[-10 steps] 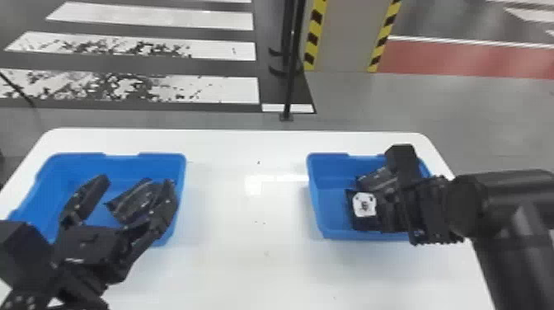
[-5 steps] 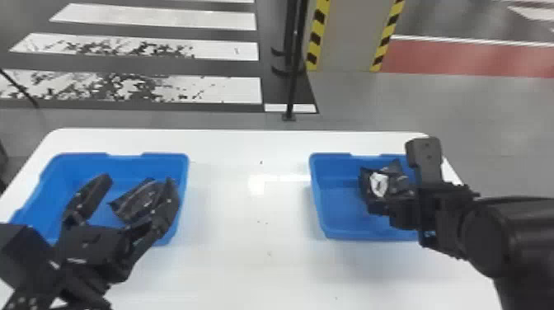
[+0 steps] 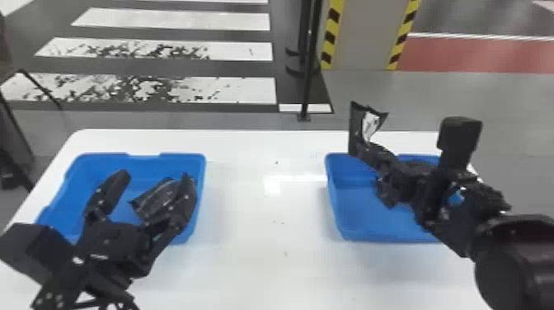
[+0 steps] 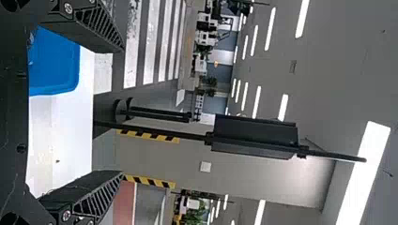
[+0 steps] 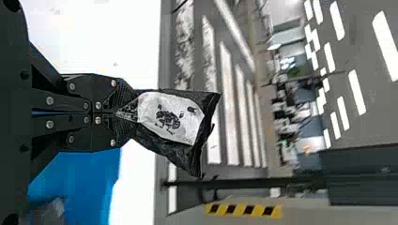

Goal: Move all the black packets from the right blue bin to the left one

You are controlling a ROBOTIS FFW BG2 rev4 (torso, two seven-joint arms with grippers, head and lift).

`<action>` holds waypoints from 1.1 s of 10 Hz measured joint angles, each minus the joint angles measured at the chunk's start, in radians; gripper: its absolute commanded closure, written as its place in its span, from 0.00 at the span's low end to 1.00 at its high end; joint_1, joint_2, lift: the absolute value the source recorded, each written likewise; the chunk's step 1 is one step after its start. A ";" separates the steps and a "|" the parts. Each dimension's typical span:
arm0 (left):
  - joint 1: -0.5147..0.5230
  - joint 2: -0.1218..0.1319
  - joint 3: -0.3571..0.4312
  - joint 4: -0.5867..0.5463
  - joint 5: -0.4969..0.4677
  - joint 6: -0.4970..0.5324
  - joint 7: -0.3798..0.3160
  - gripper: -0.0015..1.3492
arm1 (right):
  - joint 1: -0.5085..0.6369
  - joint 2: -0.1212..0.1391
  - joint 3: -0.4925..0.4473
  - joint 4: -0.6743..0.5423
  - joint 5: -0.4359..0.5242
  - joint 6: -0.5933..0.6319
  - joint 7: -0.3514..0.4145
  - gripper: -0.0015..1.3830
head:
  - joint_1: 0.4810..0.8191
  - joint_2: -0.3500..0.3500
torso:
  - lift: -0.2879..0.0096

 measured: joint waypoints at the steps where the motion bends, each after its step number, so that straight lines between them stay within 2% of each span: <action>1: -0.002 0.000 -0.004 0.000 0.005 0.008 0.000 0.08 | -0.006 -0.005 0.050 0.032 -0.049 -0.083 0.026 0.83 | 0.63 0.53 | 0.50; 3: -0.009 0.005 -0.018 0.000 0.030 0.025 0.000 0.08 | -0.006 -0.017 0.146 0.045 -0.115 -0.151 0.033 0.83 | 0.63 0.61 | 0.50; 7: -0.052 0.025 -0.078 0.003 0.103 0.059 -0.017 0.08 | -0.039 -0.045 0.338 0.078 -0.198 -0.226 0.032 0.83 | 0.63 0.71 | 0.50; 9: -0.068 0.033 -0.097 0.004 0.106 0.089 -0.022 0.08 | -0.062 -0.061 0.425 0.093 -0.246 -0.236 0.032 0.83 | 0.63 0.76 | 0.50; 11: -0.079 0.030 -0.100 0.032 0.104 0.076 -0.021 0.08 | -0.070 -0.072 0.483 0.087 -0.281 -0.237 0.032 0.83 | 0.63 0.80 | 0.50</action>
